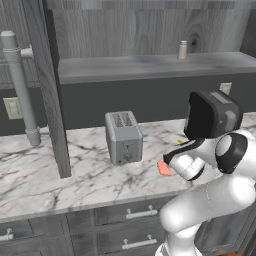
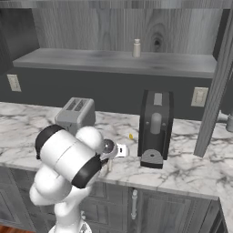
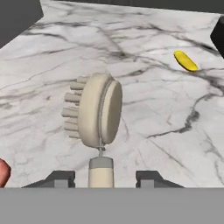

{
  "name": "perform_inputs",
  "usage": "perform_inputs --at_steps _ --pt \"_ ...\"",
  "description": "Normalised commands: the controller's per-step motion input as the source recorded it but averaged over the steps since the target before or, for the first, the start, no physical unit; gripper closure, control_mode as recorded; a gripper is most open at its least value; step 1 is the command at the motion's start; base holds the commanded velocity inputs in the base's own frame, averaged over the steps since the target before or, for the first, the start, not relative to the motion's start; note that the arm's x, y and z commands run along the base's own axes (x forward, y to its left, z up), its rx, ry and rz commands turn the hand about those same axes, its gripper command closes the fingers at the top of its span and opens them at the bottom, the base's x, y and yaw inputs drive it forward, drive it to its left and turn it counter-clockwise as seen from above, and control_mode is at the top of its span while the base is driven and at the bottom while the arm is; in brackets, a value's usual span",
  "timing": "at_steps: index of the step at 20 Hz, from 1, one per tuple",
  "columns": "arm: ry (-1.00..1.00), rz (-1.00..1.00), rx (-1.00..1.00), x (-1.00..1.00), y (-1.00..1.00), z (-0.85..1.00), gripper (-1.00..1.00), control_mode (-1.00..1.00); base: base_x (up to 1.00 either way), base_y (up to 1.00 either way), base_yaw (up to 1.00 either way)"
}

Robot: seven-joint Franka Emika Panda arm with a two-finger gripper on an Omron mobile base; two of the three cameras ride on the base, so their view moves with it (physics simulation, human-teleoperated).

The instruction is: Pick the bar soap and dish brush from the cabinet and place them on the counter.

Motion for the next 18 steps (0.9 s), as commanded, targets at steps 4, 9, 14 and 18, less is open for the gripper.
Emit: perform_inputs --at_steps 4,9,14,18 --pt "-0.08 -0.07 0.0 0.02 0.06 -0.32 -1.0 -1.0 0.0 0.0 0.0" --pt "-0.04 -0.07 0.0 0.0 0.08 0.0 -1.0 -1.0 0.0 0.0 0.0" --pt "0.0 -0.09 -0.04 -0.1 0.24 0.73 -1.0 -1.0 0.0 0.0 0.0" --pt "0.0 -0.09 -0.13 -0.09 0.35 1.0 -1.0 -1.0 0.0 0.0 0.0"
